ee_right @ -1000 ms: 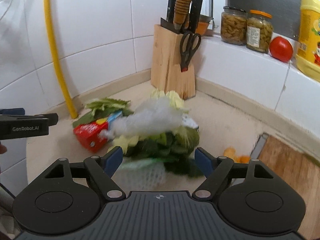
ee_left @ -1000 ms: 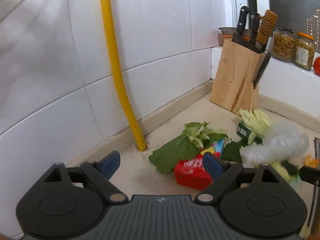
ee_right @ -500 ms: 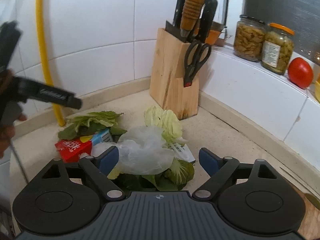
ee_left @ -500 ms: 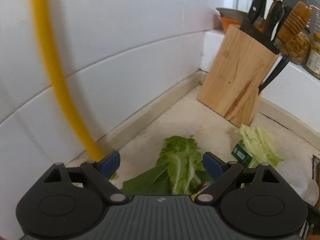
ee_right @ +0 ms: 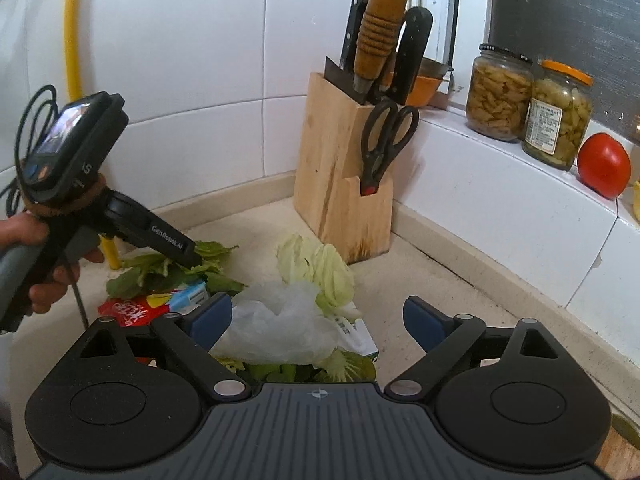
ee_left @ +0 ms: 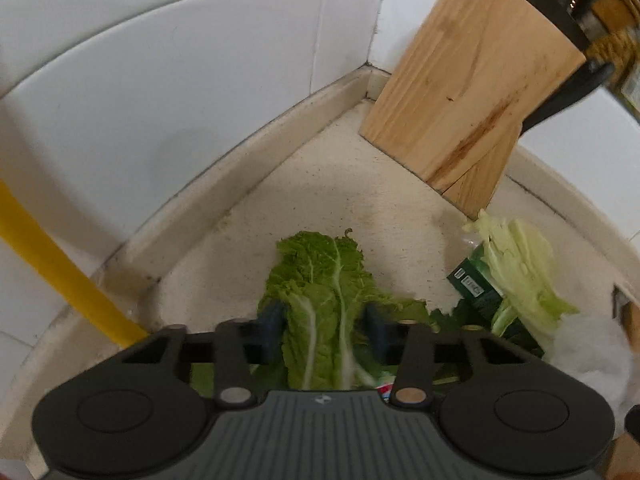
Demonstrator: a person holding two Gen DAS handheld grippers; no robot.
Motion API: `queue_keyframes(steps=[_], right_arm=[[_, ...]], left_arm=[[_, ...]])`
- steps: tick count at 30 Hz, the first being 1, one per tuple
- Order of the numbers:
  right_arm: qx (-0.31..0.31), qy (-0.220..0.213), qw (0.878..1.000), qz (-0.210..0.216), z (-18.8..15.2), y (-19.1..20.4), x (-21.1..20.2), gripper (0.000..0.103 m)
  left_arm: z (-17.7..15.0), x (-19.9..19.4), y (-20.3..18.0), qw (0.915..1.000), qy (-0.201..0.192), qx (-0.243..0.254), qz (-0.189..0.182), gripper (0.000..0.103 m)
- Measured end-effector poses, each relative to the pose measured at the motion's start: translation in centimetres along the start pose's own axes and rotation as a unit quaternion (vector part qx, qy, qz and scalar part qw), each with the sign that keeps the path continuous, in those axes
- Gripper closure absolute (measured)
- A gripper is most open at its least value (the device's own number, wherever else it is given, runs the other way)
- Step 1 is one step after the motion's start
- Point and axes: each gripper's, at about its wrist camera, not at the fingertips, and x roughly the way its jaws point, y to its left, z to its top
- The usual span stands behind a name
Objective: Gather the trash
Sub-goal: 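Grasp a green cabbage leaf with the left tool while the right tool grasps a plastic bag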
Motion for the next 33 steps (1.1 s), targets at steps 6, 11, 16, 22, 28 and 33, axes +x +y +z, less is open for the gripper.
queue_keyframes(steps=[6,11,16,22,28,33], right_arm=[[0.011,-0.002,1.000,0.025,0.4,-0.2,-0.3,0.026],[0.023,0.031,0.998,0.056,0.2,-0.1,0.7,0.046],[-0.005,0.006,0.999,0.050,0.3,0.7,-0.1,0.025],[-0.040,0.001,0.998,0.052,0.9,1.1,0.1,0.014],[-0.081,0.051,0.993,0.074,0.5,3.5,3.6,0.015],[-0.050,0.096,0.991,0.083,-0.1,3.2,4.3,0.056]], left_arm=[[-0.8,-2.5,0.7,0.9996,-0.005,-0.014,-0.022,0.089],[-1.8,-6.0,1.5,0.9979,-0.029,-0.023,-0.054,0.091],[-4.2,-9.5,1.8,0.9966,-0.054,-0.013,-0.061,0.091],[-8.4,-11.6,2.2,0.9954,-0.052,-0.017,-0.078,0.091],[-11.9,-11.3,1.2,0.9965,-0.039,-0.012,-0.073,0.091],[-14.2,-11.3,1.8,0.9966,-0.024,-0.031,-0.072,0.091]])
